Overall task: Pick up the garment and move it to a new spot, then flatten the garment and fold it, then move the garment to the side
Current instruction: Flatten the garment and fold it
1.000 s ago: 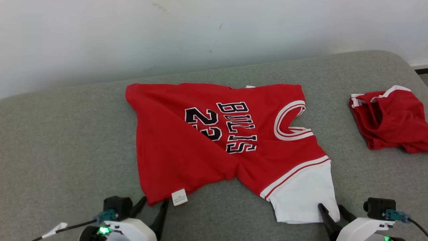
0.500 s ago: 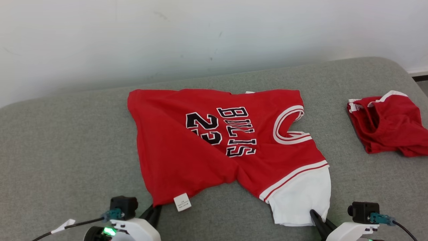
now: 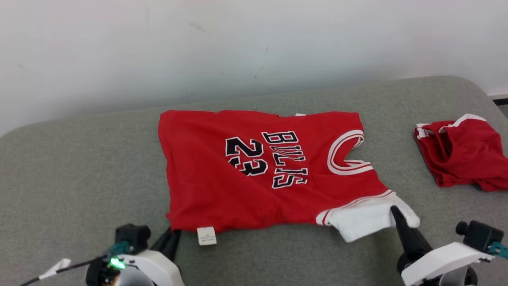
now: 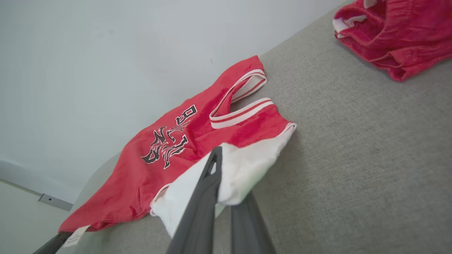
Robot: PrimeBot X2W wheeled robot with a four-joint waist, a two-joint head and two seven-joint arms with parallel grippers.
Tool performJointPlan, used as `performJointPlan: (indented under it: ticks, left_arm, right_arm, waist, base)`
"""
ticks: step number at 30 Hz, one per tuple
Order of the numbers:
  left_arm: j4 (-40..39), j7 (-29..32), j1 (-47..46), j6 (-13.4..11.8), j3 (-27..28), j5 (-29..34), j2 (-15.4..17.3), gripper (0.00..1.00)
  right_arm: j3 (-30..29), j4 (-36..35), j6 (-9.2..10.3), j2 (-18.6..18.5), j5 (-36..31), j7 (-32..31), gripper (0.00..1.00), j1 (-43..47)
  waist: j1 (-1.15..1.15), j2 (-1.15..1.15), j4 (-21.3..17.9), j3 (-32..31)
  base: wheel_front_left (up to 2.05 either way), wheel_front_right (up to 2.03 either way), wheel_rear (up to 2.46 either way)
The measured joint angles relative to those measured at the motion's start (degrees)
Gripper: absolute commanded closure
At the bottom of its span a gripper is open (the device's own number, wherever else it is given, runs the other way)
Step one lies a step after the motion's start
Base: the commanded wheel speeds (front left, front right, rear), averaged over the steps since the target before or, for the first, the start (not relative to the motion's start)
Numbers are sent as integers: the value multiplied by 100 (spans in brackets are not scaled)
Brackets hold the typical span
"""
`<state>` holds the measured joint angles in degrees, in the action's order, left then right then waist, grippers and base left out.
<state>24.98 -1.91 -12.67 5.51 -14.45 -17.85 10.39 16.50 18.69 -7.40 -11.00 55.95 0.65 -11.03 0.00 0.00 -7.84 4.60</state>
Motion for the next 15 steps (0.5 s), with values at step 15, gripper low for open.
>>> performJointPlan:
  ticks: [15]
  left_arm:
    - [-157,1004,-2757,179,-249,-114,933,100]
  right_arm:
    - [-123,-15,0,-360,692,-234,100,-2596]
  waist:
    - [1,0,34,1148]
  base:
    - [0,0,0]
